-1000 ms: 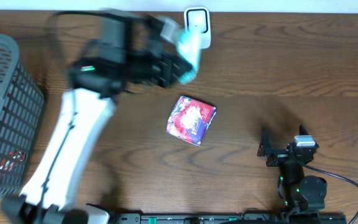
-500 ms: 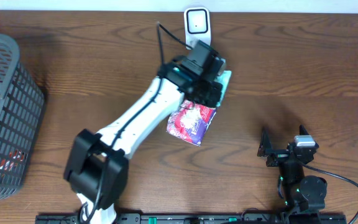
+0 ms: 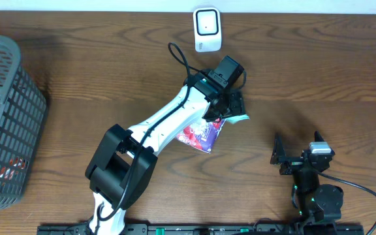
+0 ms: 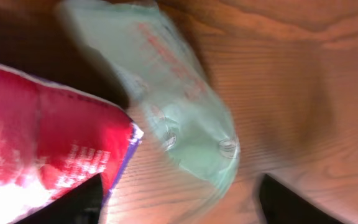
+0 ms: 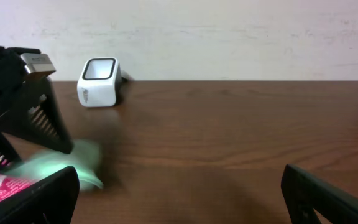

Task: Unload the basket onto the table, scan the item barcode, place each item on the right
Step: 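Swing the wipes pack past the scanner and release it on table, then reach the left gripper into the basket and grasp the red wrapper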

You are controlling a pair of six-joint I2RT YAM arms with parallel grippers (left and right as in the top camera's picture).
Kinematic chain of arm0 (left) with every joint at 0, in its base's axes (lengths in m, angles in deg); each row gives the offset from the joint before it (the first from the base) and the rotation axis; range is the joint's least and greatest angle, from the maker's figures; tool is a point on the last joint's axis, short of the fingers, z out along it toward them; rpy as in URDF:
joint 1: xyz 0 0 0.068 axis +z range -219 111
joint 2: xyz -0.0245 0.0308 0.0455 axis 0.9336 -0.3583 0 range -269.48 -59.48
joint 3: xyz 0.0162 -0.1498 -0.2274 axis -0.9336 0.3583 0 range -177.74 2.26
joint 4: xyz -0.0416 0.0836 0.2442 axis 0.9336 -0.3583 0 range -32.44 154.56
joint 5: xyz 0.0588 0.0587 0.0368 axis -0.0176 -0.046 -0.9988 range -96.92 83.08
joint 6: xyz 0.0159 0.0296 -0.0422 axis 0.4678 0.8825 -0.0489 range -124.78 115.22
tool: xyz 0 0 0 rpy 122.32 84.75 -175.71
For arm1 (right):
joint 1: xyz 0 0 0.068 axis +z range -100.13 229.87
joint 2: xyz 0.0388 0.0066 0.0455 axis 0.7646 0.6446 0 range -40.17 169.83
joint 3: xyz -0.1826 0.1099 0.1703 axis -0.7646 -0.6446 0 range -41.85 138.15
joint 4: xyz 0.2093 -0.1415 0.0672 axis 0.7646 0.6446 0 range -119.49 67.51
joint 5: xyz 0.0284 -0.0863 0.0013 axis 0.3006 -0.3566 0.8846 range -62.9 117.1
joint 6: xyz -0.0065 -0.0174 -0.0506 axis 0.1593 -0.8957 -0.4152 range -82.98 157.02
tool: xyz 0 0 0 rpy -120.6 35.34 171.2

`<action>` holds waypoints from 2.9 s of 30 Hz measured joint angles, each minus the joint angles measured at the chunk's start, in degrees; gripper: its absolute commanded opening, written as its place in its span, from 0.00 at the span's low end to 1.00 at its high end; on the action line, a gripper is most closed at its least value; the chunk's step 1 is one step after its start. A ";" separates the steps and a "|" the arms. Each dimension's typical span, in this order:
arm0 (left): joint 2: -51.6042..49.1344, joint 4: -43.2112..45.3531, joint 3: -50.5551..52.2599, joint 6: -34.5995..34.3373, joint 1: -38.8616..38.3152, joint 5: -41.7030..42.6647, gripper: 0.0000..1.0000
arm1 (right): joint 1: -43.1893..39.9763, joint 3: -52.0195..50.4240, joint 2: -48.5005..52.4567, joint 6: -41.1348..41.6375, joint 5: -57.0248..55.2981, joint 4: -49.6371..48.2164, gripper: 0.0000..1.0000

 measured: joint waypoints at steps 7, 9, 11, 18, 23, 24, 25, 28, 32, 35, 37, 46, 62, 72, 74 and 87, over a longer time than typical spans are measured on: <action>0.17 8.79 0.00 -0.74 2.12 13.31 0.98 | 0.00 0.00 0.00 -0.02 0.00 0.02 0.99; 0.63 11.98 0.00 -1.73 3.63 19.06 0.98 | 0.00 0.00 0.00 0.00 0.00 0.00 0.99; 1.84 14.34 0.00 -6.62 5.60 25.16 0.98 | 0.00 0.00 0.00 0.00 0.00 0.00 0.99; 8.61 23.80 0.04 -30.64 15.52 42.23 0.98 | 0.00 0.00 0.00 0.00 0.00 0.02 0.99; 13.46 45.88 0.48 -36.20 23.26 45.00 0.98 | 0.00 0.00 0.02 -0.02 0.00 -0.02 0.99; 14.80 50.40 0.50 -35.93 24.52 44.59 0.98 | 0.00 0.00 0.02 -0.02 0.00 -0.04 0.99; 16.13 54.01 0.50 -34.69 25.53 44.00 0.98 | 0.00 0.00 0.00 0.00 0.02 0.00 0.99; 21.66 63.91 0.50 -23.50 28.61 42.34 0.98 | 0.00 0.00 0.00 0.00 0.00 -0.04 0.99; 30.82 65.61 0.50 -2.25 33.07 41.64 0.98 | 0.00 0.00 0.00 0.00 -0.02 0.00 0.99; 35.95 63.87 0.20 9.46 38.32 38.97 0.98 | 0.00 0.00 0.00 -0.02 0.00 0.00 0.99; 38.01 59.63 -0.17 15.56 42.77 34.21 0.98 | 0.00 0.00 0.00 0.00 0.00 0.00 0.99; 34.69 31.87 -0.07 43.95 56.63 -35.60 0.98 | 0.00 0.00 0.00 0.00 0.00 0.00 0.99; 26.60 -0.83 0.55 39.39 83.65 -53.33 0.98 | 0.00 0.00 0.00 0.00 -0.02 0.00 0.99; 16.11 -13.03 4.15 30.80 88.41 -40.35 0.98 | 0.00 0.00 0.00 0.00 0.00 0.00 0.99; 13.44 -14.93 4.42 30.18 88.56 -39.54 0.98 | 0.00 0.00 0.00 0.00 -0.02 0.00 0.99; 3.54 -22.99 4.76 22.69 88.59 -30.86 0.98 | 0.00 0.00 0.00 0.00 -0.02 0.00 0.99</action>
